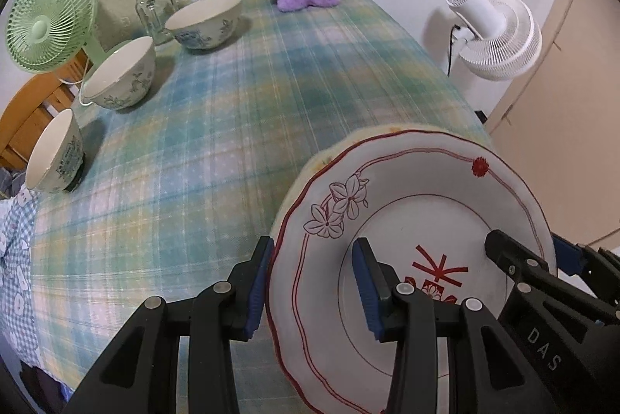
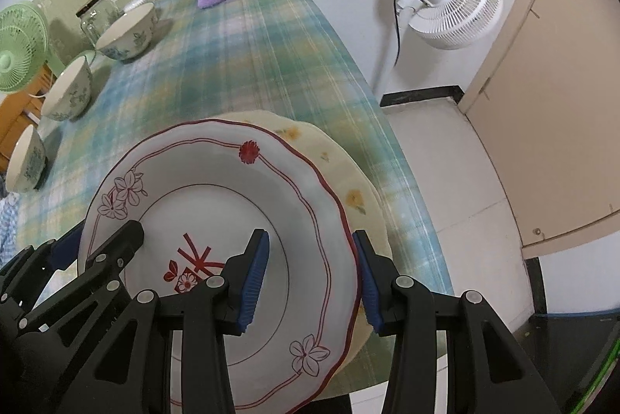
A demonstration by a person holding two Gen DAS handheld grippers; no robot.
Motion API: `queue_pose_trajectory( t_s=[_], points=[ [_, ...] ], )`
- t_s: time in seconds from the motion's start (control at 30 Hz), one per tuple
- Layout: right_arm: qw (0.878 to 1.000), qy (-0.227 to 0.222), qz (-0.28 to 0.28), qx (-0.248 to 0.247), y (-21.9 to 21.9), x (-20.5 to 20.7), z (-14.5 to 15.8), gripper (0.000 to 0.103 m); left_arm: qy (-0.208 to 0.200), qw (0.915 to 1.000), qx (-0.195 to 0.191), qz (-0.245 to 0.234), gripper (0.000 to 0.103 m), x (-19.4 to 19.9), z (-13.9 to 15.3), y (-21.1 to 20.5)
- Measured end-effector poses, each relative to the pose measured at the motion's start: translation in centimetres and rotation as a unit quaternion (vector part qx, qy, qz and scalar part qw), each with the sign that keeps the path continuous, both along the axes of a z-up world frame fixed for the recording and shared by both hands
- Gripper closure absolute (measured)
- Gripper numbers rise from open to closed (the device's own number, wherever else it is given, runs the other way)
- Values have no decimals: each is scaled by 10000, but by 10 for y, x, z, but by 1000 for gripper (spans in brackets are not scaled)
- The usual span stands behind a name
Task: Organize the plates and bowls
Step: 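Lift the three stacked plates off the table, then carry the plate stack toward the white standing fan and open both tools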
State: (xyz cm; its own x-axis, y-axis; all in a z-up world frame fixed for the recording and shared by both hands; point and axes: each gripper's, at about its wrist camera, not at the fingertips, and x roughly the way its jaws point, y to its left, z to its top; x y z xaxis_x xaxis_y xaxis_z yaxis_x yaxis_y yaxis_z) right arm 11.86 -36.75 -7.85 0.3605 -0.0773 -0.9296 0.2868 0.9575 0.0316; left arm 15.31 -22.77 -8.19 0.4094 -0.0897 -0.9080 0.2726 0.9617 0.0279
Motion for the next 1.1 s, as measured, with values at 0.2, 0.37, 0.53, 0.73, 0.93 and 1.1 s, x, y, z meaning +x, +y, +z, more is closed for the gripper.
queue_pose_trajectory(
  t_s=[0.2,0.37,0.53,0.73,0.93,1.1],
  points=[
    [9999,29,-13,-151,-1,-2,-7,58,-25,10000,59,7,61,-1,-5,-6],
    [9993,35,59,-371,2,3,-9,58,-137,9998,161,39,60,2,-7,-9],
    [9985,46,133,-536,4,9,-10,58,-230,9995,221,74,60,6,-9,-12],
    [9975,130,221,-662,4,17,-12,59,-265,9993,233,111,61,10,-10,-14],
    [9983,116,327,-478,0,20,-12,58,-155,9999,56,-21,48,13,-9,-15],
    [9989,86,429,-136,-8,26,-2,58,104,9999,-112,21,25,14,-3,-5]
  ],
)
